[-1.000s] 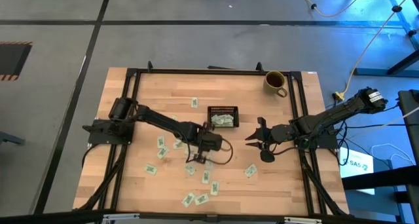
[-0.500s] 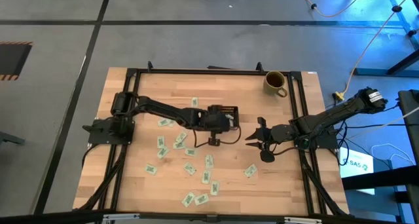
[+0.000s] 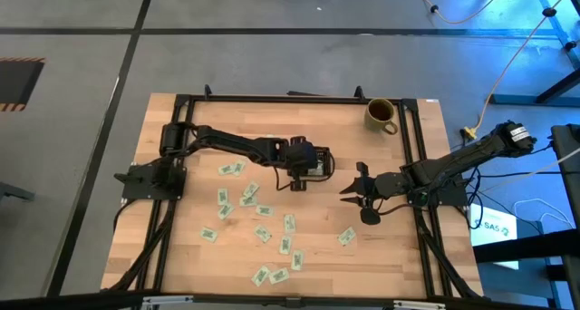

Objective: Pick and place Stevia / Truvia into bins
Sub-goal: Put the stevia packet into the black basket

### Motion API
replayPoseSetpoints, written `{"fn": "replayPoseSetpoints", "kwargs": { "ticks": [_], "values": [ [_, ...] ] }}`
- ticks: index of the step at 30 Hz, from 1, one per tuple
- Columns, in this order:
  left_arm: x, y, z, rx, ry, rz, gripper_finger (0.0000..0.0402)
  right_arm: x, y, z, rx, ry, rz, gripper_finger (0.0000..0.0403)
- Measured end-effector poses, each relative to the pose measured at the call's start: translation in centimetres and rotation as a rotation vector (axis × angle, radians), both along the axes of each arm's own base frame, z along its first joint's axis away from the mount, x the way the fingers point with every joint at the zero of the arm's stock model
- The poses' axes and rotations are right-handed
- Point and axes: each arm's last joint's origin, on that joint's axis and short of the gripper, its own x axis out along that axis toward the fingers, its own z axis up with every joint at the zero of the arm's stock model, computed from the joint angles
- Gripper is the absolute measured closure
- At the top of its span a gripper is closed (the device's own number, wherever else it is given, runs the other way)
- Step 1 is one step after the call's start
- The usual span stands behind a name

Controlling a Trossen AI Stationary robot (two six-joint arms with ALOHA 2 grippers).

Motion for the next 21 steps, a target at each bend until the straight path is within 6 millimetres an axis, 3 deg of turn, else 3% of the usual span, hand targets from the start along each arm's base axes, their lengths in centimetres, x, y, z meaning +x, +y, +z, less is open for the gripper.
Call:
{"fn": "replayPoseSetpoints", "kwargs": {
  "ticks": [10, 21],
  "values": [
    [0.20, 0.13, -0.28, 0.001, -0.009, 0.007, 0.0383, 0.04, 0.01, -0.05, 0.005, 0.004, -0.004, 0.0304],
    [0.18, -0.23, -0.03, 0.013, -0.012, 0.001, 0.0328, 0.05, 0.02, -0.03, 0.010, 0.002, -0.007, 0.0304]
  ]
}}
